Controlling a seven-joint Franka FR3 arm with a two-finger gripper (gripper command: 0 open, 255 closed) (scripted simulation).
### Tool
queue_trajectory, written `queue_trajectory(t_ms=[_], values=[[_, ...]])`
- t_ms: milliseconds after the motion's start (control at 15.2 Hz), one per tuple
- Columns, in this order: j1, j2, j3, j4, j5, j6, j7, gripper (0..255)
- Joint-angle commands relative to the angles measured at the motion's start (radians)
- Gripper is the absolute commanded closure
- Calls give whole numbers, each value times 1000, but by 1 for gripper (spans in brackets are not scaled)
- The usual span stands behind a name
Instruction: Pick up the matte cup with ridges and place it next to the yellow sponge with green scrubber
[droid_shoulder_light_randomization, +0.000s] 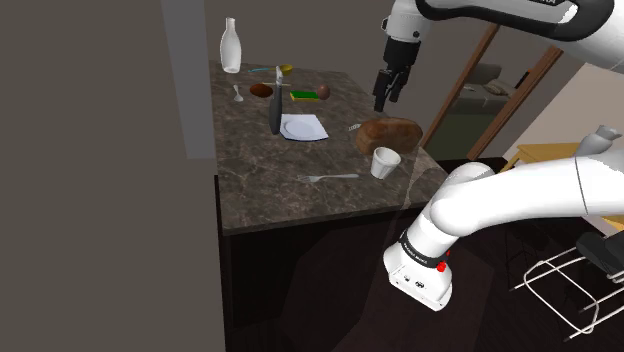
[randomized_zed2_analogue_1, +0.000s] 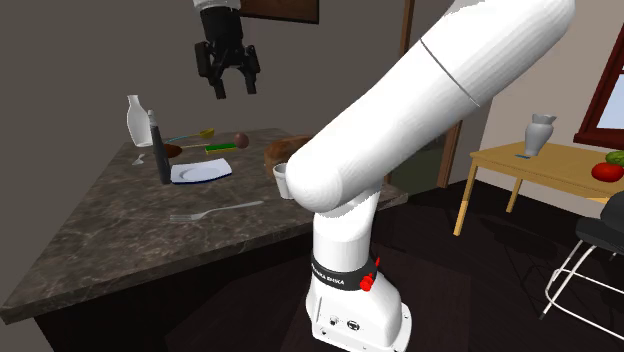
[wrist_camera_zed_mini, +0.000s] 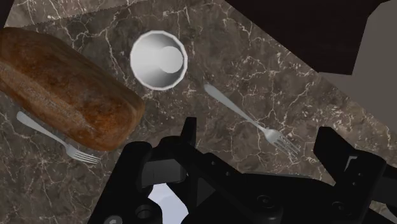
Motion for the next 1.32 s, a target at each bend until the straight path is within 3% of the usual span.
queue_trajectory(t_ms=[0, 462, 858, 1056, 1254], values=[[0, 0, 0, 0, 0, 0, 0, 0], [-10, -158, -79, -300, -102, 200, -130, 0], [-53, -241, -181, -519, -227, 390, -248, 0], [-92, -249, -248, -611, -307, 504, -311, 0], [-101, -235, -261, -635, -323, 543, -312, 0]])
